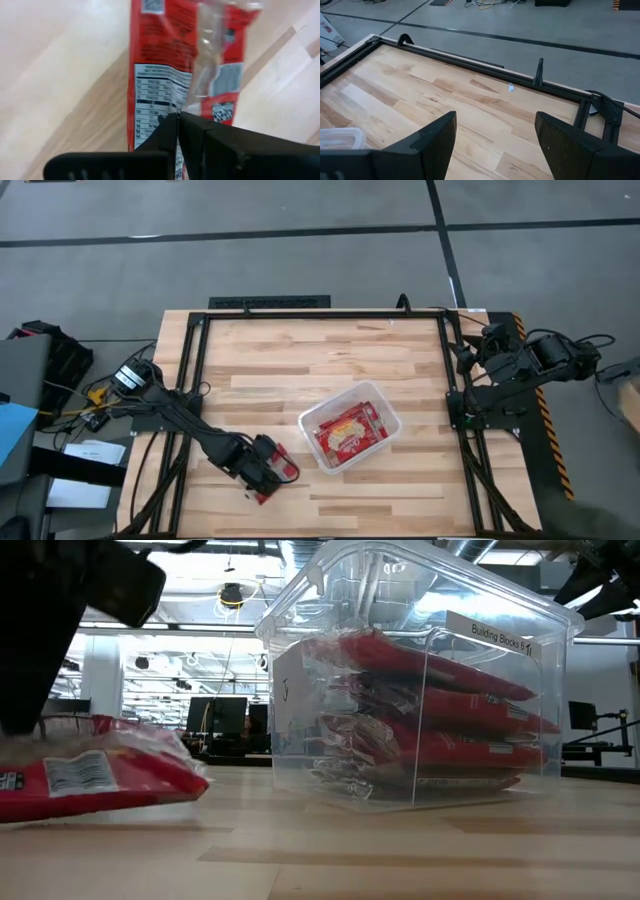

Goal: Sort popcorn bags into baskets
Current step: Put the red popcorn pack into the transparent container

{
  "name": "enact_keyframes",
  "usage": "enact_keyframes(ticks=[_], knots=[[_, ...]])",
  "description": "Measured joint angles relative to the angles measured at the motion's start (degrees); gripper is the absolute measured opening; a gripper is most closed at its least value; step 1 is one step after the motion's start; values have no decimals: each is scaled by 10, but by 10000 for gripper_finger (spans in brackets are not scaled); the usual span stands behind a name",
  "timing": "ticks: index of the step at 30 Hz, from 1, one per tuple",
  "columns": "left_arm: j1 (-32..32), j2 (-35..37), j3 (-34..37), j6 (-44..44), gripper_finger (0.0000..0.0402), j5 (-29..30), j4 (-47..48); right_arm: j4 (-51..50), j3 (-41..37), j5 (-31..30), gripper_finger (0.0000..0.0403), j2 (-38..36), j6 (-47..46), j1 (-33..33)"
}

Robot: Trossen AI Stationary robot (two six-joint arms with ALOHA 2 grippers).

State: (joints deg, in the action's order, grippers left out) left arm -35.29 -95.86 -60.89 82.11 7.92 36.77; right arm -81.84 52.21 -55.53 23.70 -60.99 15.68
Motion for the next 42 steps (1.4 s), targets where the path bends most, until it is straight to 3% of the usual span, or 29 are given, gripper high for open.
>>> enact_keyframes(ticks=[11, 18, 21, 25, 30, 34, 37, 42], knots=[[13, 2, -132, -53, 0, 8, 90, 0, 0, 0, 295, 0, 0, 0], [14, 1, -161, -108, 11, 82, 108, 0, 0, 0, 295, 0, 0, 0], [11, 1, -159, -145, 42, 90, 100, 0, 0, 1, 295, 0, 0, 0], [-2, 1, -142, -189, 113, 121, 98, -1, 0, 1, 295, 0, 0, 0], [-5, 1, -88, -142, 226, 112, 88, -2, 0, 1, 295, 0, 0, 0], [-3, 1, -25, -97, 300, 89, 27, -2, 0, 1, 295, 0, 0, 0], [-8, 1, 21, -70, 329, 89, -48, -4, 0, 1, 295, 0, 0, 0], [-9, 0, 78, -18, 335, 94, -94, -4, 0, 1, 295, 0, 0, 0]])
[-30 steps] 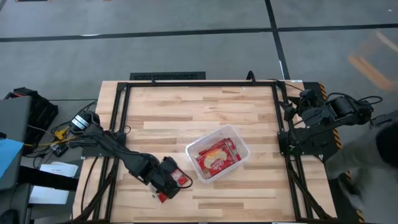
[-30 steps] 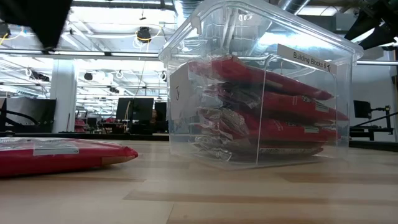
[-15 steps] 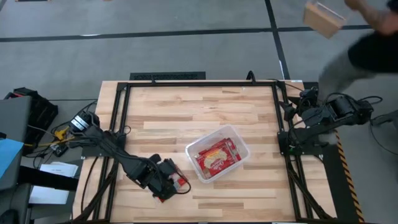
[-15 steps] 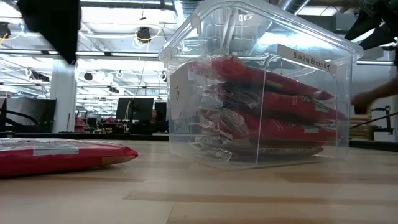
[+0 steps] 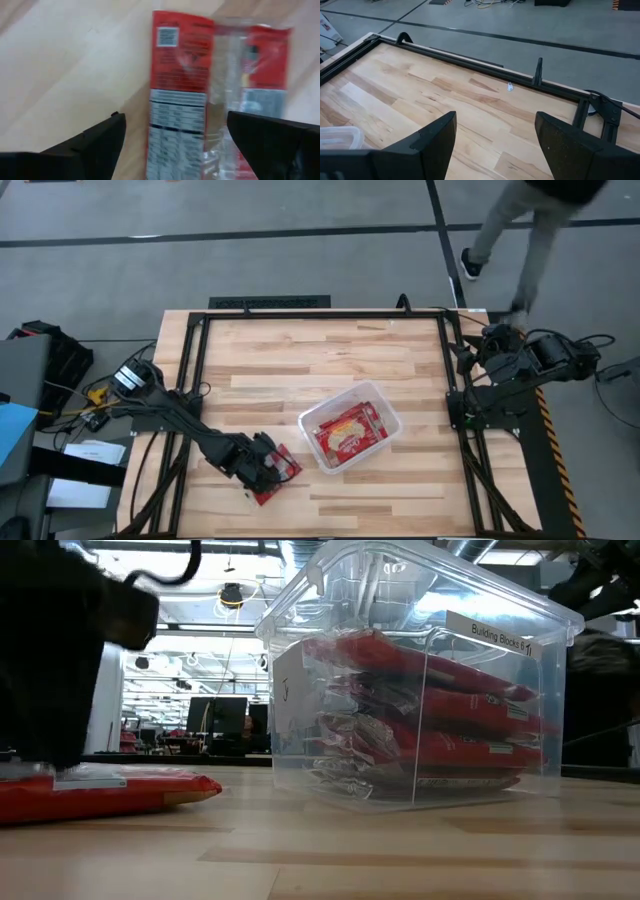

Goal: Sort popcorn bags into baskets
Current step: Put the red popcorn pack into the transparent container

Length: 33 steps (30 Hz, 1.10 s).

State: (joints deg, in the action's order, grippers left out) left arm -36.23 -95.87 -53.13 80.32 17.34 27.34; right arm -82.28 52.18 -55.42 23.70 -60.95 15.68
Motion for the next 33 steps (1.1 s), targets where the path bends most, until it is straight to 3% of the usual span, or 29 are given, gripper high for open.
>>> enact_keyframes(ticks=[5, 9, 21, 33], knots=[[1, -36, 15, 19, 323, -19, -15, 0, 0, 2, 295, 0, 0, 0], [4, -60, 5, 27, 281, -50, -9, 0, 0, 15, 295, 0, 0, 0], [13, -41, 0, 9, 15, -50, 31, 0, 0, 14, 295, 0, 0, 0], [19, -44, -30, -1, 1, -83, 37, 0, 0, 14, 295, 0, -1, 0]])
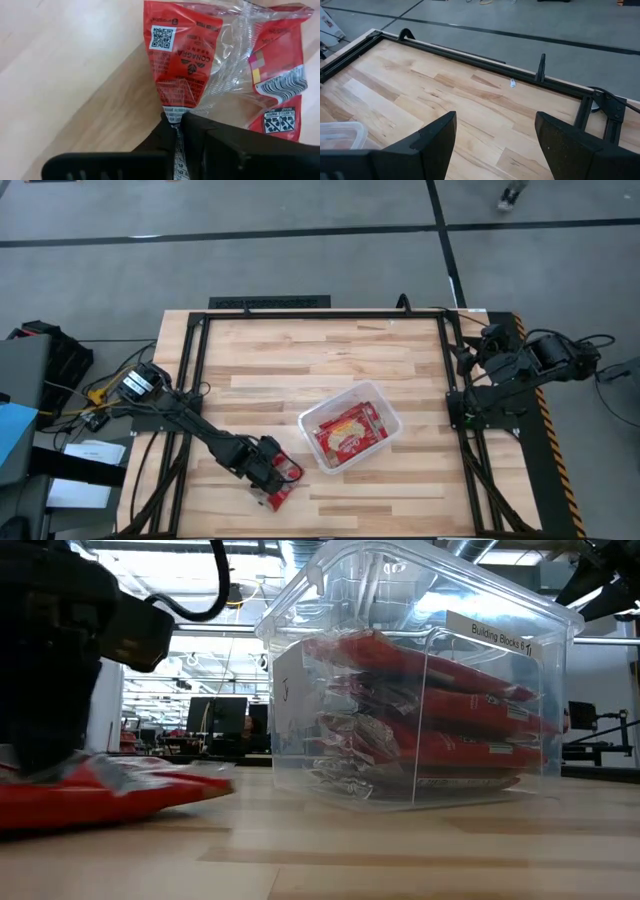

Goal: Sort popcorn bags into baskets
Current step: Put the red popcorn pack into the transparent container

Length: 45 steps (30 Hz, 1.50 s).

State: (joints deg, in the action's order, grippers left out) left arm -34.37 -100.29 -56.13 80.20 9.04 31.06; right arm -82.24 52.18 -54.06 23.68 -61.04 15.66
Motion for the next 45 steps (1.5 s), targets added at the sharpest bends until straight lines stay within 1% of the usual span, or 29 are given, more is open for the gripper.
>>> enact_keyframes(ticks=[8, 18, 21, 24, 30, 35, 37, 41, 45], knots=[[0, 0, -80, -23, 0, -9, 60, 0, 0, 0, 295, 0, 0, 0], [8, 1, -205, -84, 0, -13, 186, 0, 0, -1, 295, 0, 0, 0], [17, 2, -254, -112, 0, -18, 219, 0, 0, -1, 295, 0, 0, 0], [27, 2, -306, -154, 0, -18, 275, 0, 0, -1, 295, 0, 0, 0], [66, 2, -406, -236, 0, -18, 358, 0, 0, -1, 295, 0, 0, 0], [107, 3, -477, -295, 0, 6, 366, 0, 0, 0, 295, 0, 0, 0], [129, 4, -494, -325, 0, 22, 350, 0, 0, 0, 295, 0, 0, 0], [180, 3, -497, -360, 0, 60, 302, 0, 0, 0, 295, 0, 0, 0], [222, -8, -497, -416, 0, 62, 260, 0, 0, 0, 295, 0, 0, 0]])
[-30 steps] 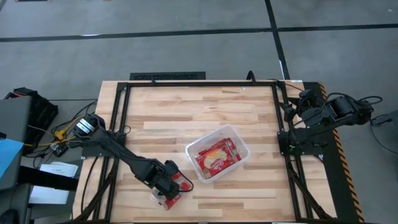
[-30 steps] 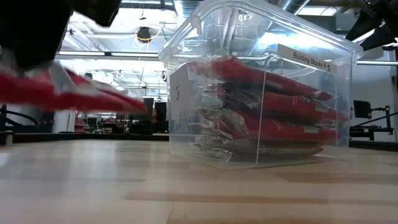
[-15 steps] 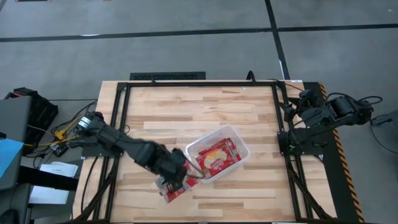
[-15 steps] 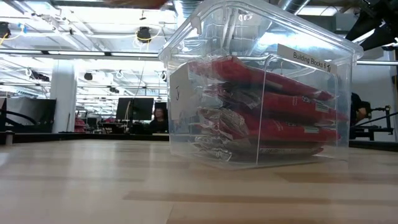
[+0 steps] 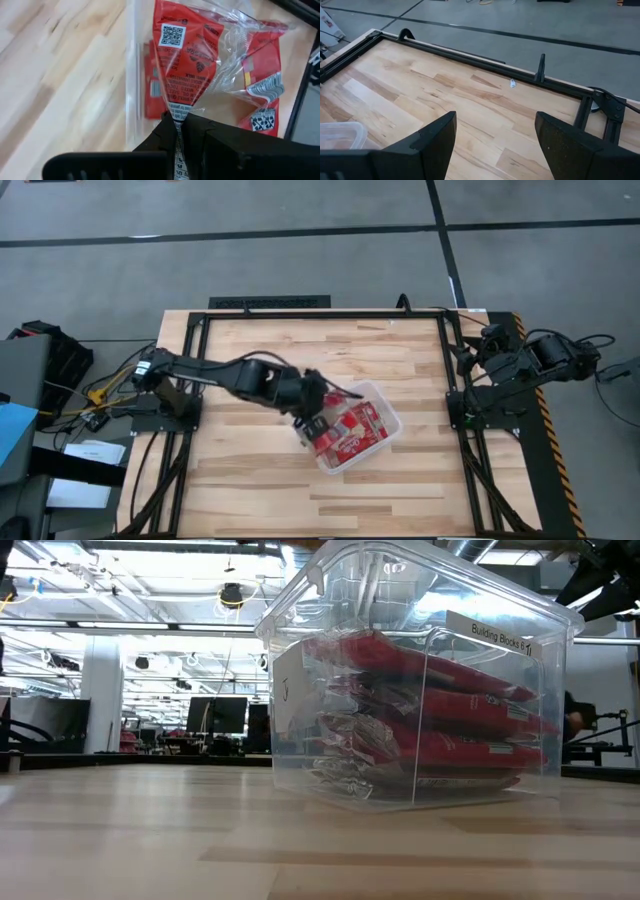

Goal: Sort popcorn bags into baskets
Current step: Put the red popcorn pack into the transparent container

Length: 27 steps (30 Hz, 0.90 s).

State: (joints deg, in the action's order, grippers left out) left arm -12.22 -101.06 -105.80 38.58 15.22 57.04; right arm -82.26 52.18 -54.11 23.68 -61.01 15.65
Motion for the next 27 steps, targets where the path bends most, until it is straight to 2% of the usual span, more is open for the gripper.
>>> enact_keyframes(ticks=[9, 16, 23, 27], knots=[[55, -69, 0, -90, 0, -67, -94, -10, 0, 0, 295, 0, 0, 0], [69, -110, 0, -70, 0, -131, -107, -17, 0, 0, 295, 0, 0, 0], [68, -123, 0, -60, 3, -139, -126, -17, 0, 0, 295, 0, 0, 0], [68, -127, 0, -72, 24, -138, -159, -17, 0, 0, 295, 0, 0, 0]])
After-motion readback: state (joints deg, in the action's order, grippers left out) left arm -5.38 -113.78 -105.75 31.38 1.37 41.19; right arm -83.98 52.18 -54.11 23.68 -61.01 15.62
